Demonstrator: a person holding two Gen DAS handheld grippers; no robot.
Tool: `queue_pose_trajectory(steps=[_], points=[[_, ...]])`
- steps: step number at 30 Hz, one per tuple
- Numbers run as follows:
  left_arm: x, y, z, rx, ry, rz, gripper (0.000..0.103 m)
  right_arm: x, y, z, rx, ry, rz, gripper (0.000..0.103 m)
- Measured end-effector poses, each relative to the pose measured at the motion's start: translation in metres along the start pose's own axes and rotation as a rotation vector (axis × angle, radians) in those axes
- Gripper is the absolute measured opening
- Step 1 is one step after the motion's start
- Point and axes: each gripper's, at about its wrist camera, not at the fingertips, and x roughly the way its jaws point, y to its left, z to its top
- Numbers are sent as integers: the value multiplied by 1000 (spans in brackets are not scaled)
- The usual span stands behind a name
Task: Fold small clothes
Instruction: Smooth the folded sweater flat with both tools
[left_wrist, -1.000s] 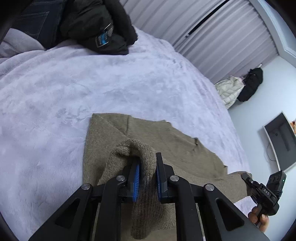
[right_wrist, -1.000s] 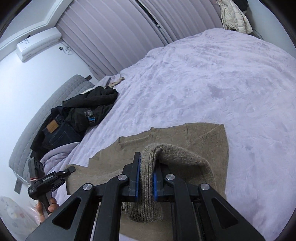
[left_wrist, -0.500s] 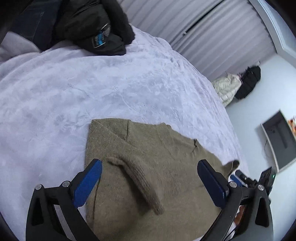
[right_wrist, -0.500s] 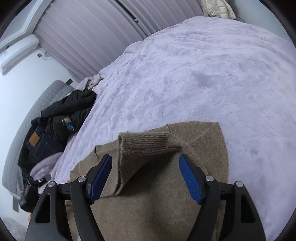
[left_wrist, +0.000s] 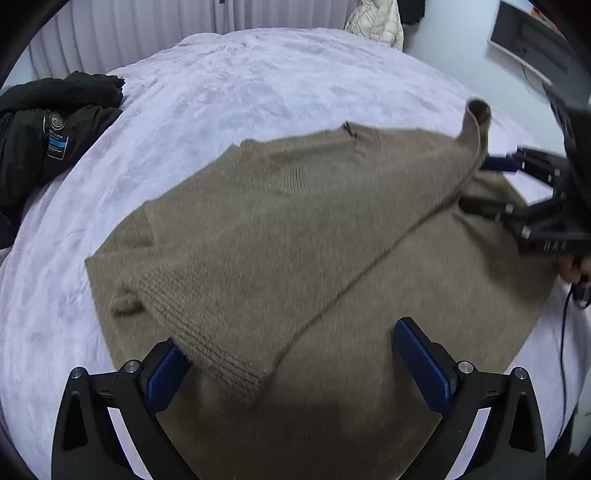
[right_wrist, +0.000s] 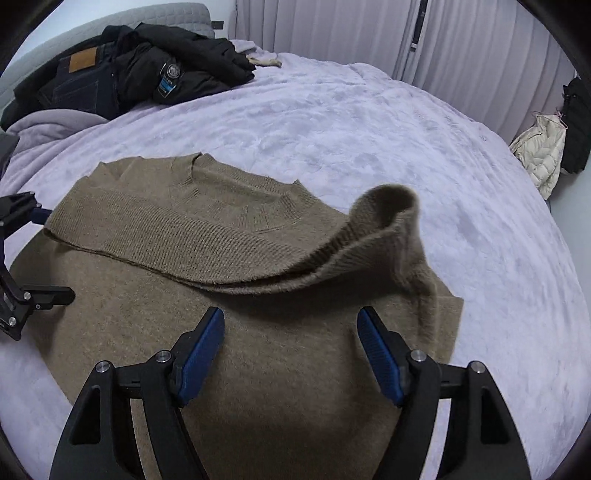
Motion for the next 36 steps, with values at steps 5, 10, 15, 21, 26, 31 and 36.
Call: queue_pose_trajectory(steps=[5,10,15,21,26,31,36], points=[[-6,70,35,-384,-128,-114,103,13,-13,14,89,-20,-11,78],[-4,127,23,-713,-191,-174,103,27,-45,23,293,-29,-7,78],[-16,112,18,-606,-189,-123,103,24,-53,21,352,-45,-10,78],[12,62,40,-380,-101,-65,103,37,-39,31,316,-14,55,78],[33,84,19,-378,-43,20,103,51,-60,12,352,26,-37,76],[-19,69,10,-344,-113,112,103,11,-77,0,409,-12,-39,75],[-39,8,-15,-292,-157,23,103,-40,-21,-20,338,-99,29,78]])
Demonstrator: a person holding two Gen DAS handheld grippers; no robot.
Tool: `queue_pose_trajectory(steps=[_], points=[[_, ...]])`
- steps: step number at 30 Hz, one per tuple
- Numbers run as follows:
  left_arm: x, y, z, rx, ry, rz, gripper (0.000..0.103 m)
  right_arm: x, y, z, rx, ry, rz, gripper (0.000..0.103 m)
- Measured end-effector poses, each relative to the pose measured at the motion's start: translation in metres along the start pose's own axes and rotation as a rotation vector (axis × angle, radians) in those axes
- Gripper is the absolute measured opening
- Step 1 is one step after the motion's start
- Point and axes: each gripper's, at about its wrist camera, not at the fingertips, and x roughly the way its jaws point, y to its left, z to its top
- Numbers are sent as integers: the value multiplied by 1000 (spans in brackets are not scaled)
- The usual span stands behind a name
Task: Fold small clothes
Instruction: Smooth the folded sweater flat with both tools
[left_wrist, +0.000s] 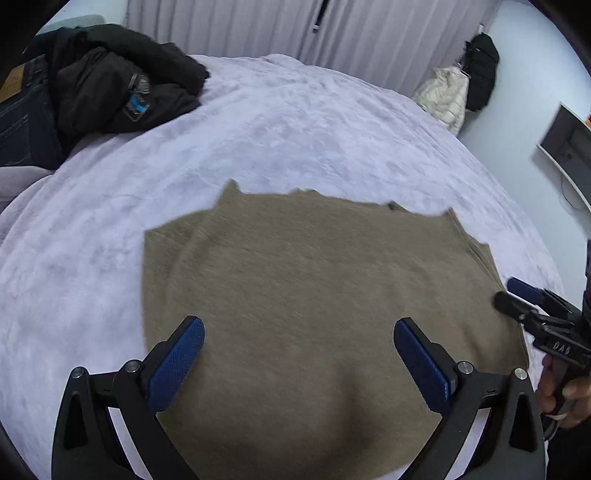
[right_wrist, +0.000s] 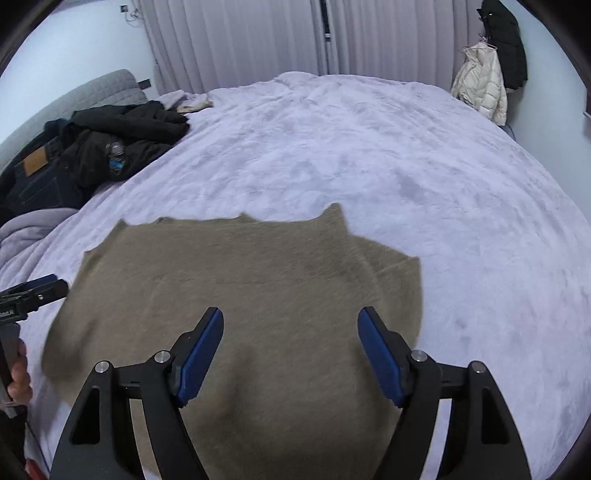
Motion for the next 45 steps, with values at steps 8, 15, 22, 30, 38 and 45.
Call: queue_pose_trajectory(steps=[8,15,22,30,38,45], points=[[29,11,-42,18,83,105,103,21,57,-54,-173,110,-6,78],[-11,60,-69,-63,82,130,103,-15,-44,-76,78,91,-25,78],[-35,71,-71,-231,27,34,103,-56,-27,-83,127,12,-54,79],[16,-3,-21,-148,43,77,103,-7,75,-63,-117,2,-37,79],[32,-2,-25,-59,82,238,103,1,20,-68,5,75,-112,78],[45,-28,9,7,64,223,103,0,20,-28,-11,42,-156,79]])
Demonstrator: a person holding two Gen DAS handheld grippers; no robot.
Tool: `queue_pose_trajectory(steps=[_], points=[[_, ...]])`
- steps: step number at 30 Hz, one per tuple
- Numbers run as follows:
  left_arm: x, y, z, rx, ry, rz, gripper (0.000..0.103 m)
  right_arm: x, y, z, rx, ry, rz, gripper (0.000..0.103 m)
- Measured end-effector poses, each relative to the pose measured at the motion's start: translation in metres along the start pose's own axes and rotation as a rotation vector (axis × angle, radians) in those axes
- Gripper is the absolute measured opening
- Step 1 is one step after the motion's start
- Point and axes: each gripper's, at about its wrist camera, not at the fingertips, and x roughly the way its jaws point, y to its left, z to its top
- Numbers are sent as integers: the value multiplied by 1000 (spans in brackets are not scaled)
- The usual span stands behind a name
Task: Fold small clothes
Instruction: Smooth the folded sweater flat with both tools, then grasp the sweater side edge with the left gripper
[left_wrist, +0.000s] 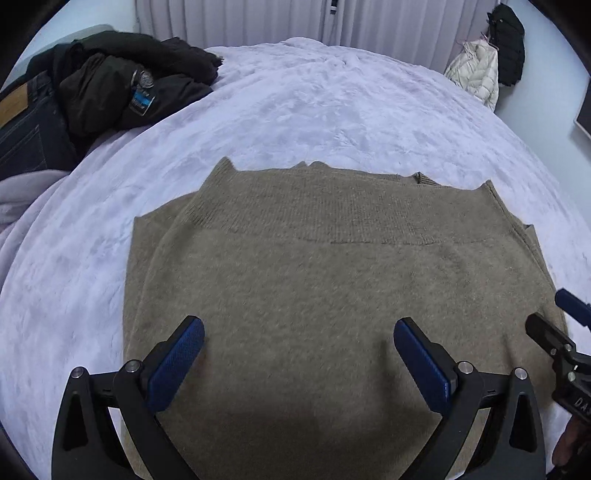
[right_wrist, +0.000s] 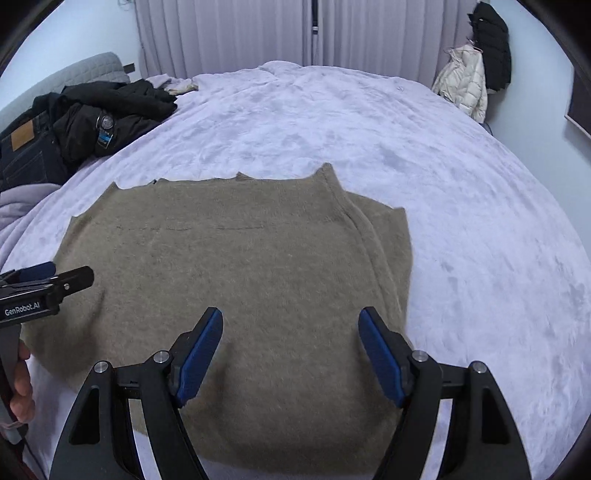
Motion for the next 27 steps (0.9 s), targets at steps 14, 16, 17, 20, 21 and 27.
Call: queue_pose_trajectory(steps=[14,16,17,20,21,27], points=[[42,6,20,7,48,21,103,70,-2,33,-11,88,-39,79],[41,9,20,11,49,20,103,68,-15,33,26,82,-48,79],[40,11,19,14,51,19,103,65,-20,31,43,80,-58,79],[30,25,15,4,61,30,103,54,-31,24,76,76,-63,79],[23,33,12,-15,57,25,103,48,-31,21,78,71,-70,79],[-6,126,-21,-226,44,-77,103,-10,-22,-4,62,-35,-57,81]])
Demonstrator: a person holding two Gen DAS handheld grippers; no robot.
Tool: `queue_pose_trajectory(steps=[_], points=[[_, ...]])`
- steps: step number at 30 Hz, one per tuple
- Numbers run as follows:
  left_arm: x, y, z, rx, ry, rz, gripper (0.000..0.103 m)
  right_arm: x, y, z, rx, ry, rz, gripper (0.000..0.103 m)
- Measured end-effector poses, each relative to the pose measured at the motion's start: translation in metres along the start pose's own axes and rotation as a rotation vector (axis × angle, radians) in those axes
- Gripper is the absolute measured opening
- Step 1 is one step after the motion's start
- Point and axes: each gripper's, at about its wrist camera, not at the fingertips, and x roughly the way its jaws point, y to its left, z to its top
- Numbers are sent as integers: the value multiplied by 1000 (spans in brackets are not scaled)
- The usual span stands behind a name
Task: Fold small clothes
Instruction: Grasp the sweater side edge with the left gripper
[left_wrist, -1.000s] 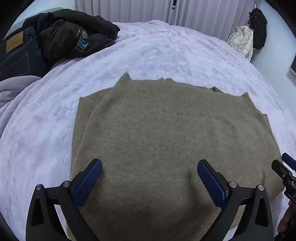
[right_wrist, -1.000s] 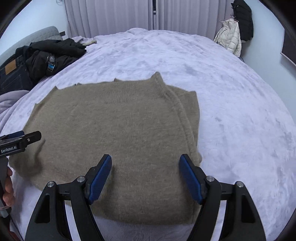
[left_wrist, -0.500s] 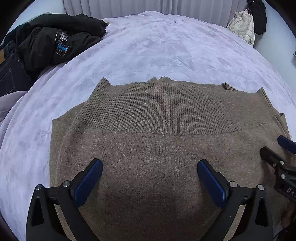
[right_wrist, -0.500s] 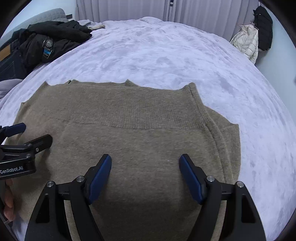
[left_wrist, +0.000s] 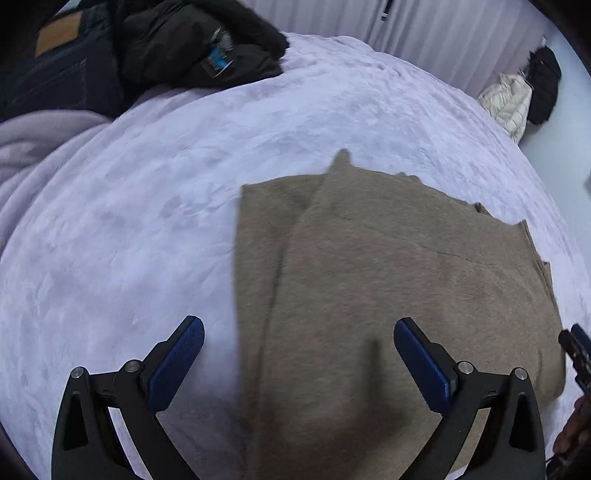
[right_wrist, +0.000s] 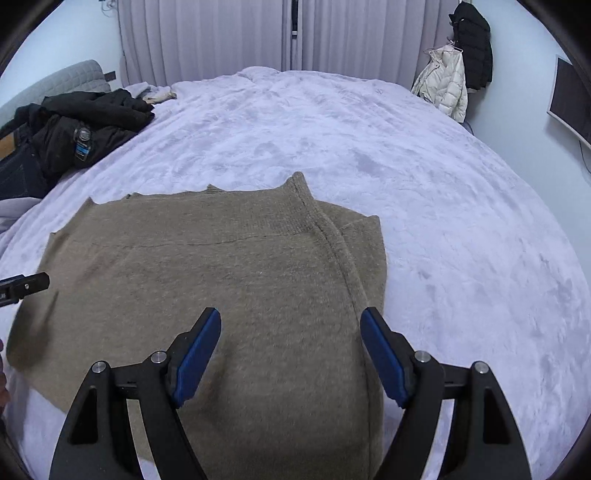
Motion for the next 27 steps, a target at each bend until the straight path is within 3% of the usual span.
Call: queue_pose_trajectory(steps=[2,4,8,14,17,18,19,20,22,24,27], points=[[13,25,-2,-81,73,-90,103,-9,4,-8,-7,-12,15,81],[20,36,-5,-121,93,-151,103,-12,12,-14,-14,-13,29,81],[24,19,-5,-93,97,-224,103,-8,32,-21,-50,6,61,81],[44,-25,-2,50,135,-149,103,7,63,-21,-120,29,99,81],[46,-30,2,72,128,-161,103,23,77,-19,-156,56,101,81],[45,-29,4,71,123,-171,98,27,80,-20,-162,63,92,81],[41,-28,3,74,102,-176,73,30,81,-22,-162,64,90,81],[38,-26,3,76,95,-190,64,31,80,-24,-156,58,94,81],[34,-23,6,53,96,-224,34,31,77,-25,-141,46,110,81],[29,-25,8,47,96,-230,28,30,75,-24,-126,48,118,81],[18,-38,10,84,71,-172,25,27,69,-19,-97,49,128,81]])
